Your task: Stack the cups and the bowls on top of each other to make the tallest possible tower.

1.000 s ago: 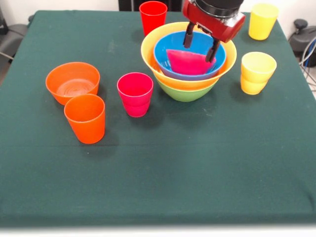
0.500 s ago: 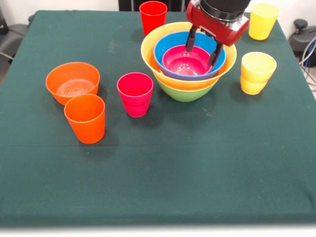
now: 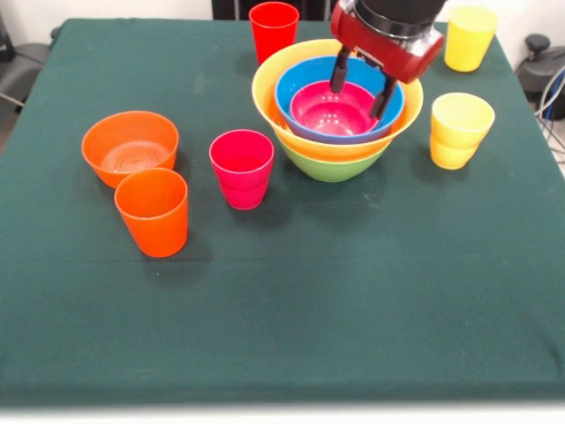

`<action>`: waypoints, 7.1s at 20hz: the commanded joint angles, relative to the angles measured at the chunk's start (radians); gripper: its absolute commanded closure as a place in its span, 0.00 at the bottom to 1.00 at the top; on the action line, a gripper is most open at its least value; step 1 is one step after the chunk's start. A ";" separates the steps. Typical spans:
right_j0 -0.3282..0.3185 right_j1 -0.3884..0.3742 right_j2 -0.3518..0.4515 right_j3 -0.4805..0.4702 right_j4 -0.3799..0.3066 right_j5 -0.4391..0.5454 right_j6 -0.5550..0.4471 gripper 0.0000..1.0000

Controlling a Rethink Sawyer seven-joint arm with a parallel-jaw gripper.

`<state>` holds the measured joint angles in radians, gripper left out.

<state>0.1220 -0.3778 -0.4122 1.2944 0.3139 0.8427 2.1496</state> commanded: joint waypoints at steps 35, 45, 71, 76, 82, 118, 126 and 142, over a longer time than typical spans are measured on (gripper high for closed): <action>-0.571 -0.375 0.340 0.502 -0.295 -0.113 -0.416 0.00; -0.636 -0.283 0.398 0.467 -0.413 -0.175 -0.313 0.00; -0.766 -0.067 0.520 0.285 -0.620 -0.263 -0.259 0.00; -0.769 -0.120 0.530 0.297 -0.602 -0.177 -0.252 0.00; -0.770 -0.180 0.547 0.281 -0.573 -0.084 -0.251 0.00; -0.788 -0.060 0.612 0.068 -0.583 0.014 -0.228 0.00; -0.745 -0.035 0.595 0.044 -0.570 0.008 -0.173 0.00; -0.730 0.027 0.587 0.039 -0.561 -0.086 -0.159 0.00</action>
<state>-0.6125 -0.4135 0.0990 1.3796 -0.2410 0.7809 2.0220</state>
